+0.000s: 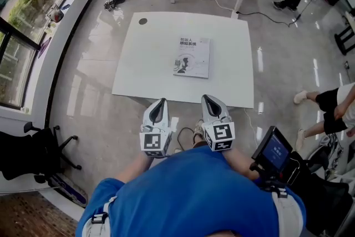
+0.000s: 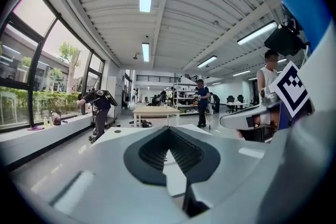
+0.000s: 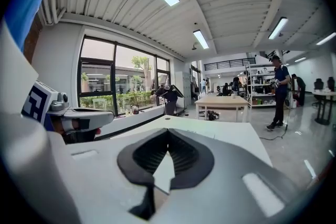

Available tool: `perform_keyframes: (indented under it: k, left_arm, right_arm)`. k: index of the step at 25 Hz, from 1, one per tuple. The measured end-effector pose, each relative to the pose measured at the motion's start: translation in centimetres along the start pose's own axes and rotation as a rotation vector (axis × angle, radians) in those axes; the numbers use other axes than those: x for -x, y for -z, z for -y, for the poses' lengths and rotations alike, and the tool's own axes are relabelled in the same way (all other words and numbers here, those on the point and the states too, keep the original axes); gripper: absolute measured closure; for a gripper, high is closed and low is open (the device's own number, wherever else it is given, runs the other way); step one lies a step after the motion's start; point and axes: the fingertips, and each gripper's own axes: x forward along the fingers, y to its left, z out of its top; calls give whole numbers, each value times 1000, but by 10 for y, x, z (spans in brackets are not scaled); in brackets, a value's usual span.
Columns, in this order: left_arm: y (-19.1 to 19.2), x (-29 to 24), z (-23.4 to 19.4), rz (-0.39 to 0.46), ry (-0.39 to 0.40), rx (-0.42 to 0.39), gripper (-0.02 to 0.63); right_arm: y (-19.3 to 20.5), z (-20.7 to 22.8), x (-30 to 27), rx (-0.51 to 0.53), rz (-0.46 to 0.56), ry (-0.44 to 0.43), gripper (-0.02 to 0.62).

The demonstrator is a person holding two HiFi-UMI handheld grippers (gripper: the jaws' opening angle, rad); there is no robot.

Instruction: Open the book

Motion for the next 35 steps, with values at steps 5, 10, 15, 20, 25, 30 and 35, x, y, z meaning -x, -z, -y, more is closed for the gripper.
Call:
perform_keyframes:
  k: [5,10,15,20,25,30,35]
  left_arm:
    - [-9,-55,-3,-30,-20,7,600]
    - [-15,-110,3,1,-9,-39,600]
    - [-17,-150,5,-4,1,-56,600]
    - [-14,-178,-7,-22,41,-59,600]
    - [-6,-194,-31,-51,119,-52,600]
    - [4,-200,-62,-80,210,-48,600]
    - [23,-202,-90,-146,276,-32,600]
  right_arm:
    - [-8,45,-29,-15,-10,15,592]
    - [-14,82,-57,-16,-14,-15,592]
    - [-20,108,-84,-10,-18,-28,592]
    - [-22,117,-108,-35,-25,3,592]
    - [-11,117,-129,-86,-73,102,592]
    - [-1,109,-145,-143,-118,230,592]
    - [11,98,-156,-167,-147,337,592]
